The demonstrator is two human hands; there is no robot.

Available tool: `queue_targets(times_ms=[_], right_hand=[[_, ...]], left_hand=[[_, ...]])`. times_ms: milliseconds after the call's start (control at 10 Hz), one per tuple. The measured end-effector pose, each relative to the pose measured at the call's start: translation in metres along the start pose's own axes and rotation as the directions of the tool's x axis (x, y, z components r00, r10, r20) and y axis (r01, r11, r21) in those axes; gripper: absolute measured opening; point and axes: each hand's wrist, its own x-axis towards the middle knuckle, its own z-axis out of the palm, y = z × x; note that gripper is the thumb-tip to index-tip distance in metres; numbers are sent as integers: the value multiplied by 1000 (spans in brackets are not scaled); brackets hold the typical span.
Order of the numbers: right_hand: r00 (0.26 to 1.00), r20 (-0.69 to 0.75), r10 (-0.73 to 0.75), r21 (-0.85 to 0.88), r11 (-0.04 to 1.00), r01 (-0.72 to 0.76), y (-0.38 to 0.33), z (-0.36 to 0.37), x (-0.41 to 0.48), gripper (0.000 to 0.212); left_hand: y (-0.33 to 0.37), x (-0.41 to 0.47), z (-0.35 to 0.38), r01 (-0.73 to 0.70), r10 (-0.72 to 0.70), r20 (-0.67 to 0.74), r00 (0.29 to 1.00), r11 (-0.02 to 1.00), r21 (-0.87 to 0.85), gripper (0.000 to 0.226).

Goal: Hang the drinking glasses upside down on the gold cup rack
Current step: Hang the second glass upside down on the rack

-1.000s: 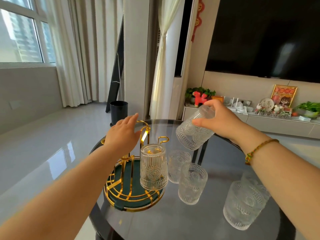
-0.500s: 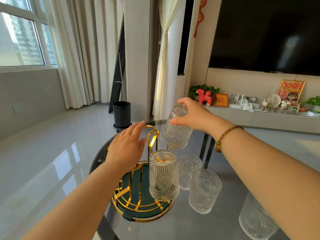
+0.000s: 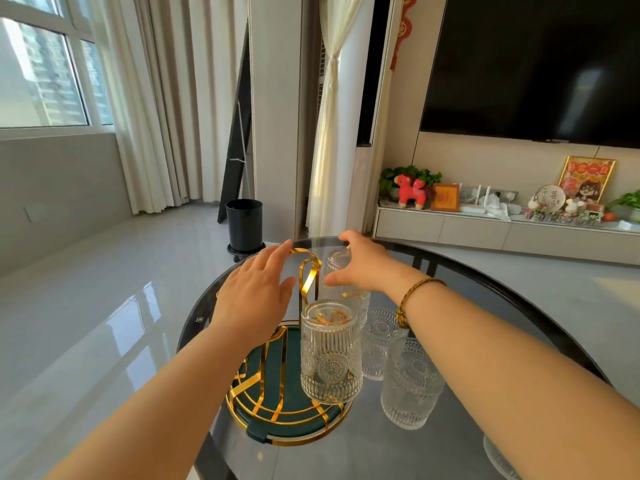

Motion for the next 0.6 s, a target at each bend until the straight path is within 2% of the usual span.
queue_targets(times_ms=[300,600], right_hand=[[1000,4,0,-109,994,0,-2,10,-4,84],[1000,11,-23,-63,998,23,-6,12,-8,83]], left_hand=[[0,0,0,8,-8,7,1000,1000,-8,52],[-1,-3,-3,-4,3,-14,1000,1000,-8,47]])
